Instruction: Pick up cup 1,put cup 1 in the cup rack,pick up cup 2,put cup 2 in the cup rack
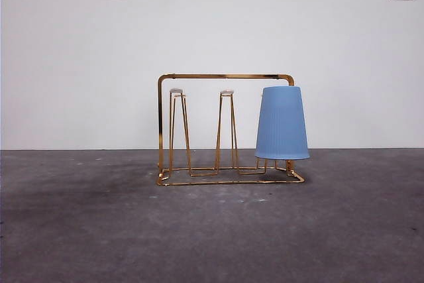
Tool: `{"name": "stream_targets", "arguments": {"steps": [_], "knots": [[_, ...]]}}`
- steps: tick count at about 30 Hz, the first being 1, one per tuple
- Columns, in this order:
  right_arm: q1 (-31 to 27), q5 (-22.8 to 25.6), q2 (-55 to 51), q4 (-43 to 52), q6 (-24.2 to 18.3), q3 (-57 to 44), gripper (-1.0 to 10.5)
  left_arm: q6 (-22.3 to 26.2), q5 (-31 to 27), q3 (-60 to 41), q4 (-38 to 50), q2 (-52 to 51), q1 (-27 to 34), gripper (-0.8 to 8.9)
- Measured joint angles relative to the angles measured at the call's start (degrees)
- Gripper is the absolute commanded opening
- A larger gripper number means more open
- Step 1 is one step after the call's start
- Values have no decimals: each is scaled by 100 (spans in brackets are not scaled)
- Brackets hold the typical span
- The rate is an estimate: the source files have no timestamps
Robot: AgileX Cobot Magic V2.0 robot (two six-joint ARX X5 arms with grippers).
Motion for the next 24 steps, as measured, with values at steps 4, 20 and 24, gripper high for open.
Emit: {"name": "stream_targets", "arguments": {"steps": [4,20,24], "knots": [[0,0,4,-181,-68,0,281,254,-437,929,-1086,850,0,-8],[0,151,4,-452,-249,0,280,741,-1095,3220,-2605,3670,98,-8],[0,151,4,-461,-286,0,280,763,-1104,3230,-2612,4052,214,-8]]}}
